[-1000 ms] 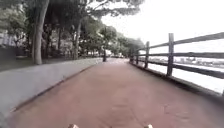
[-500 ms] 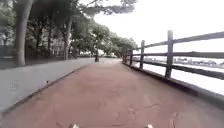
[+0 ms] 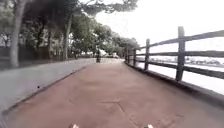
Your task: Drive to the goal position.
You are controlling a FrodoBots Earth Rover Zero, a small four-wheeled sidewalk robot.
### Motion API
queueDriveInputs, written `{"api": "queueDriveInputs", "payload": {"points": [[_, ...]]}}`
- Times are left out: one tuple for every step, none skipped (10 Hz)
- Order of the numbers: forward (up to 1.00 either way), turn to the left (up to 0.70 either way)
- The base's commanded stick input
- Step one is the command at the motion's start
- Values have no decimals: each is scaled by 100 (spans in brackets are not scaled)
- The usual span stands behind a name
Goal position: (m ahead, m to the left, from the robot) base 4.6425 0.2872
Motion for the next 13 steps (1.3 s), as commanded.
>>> {"api": "queueDriveInputs", "payload": {"points": [[85,0],[85,-34],[85,-34],[85,-34],[85,-34],[85,-34],[85,-14],[85,0],[85,0],[85,0],[85,0],[85,0],[85,0]]}}
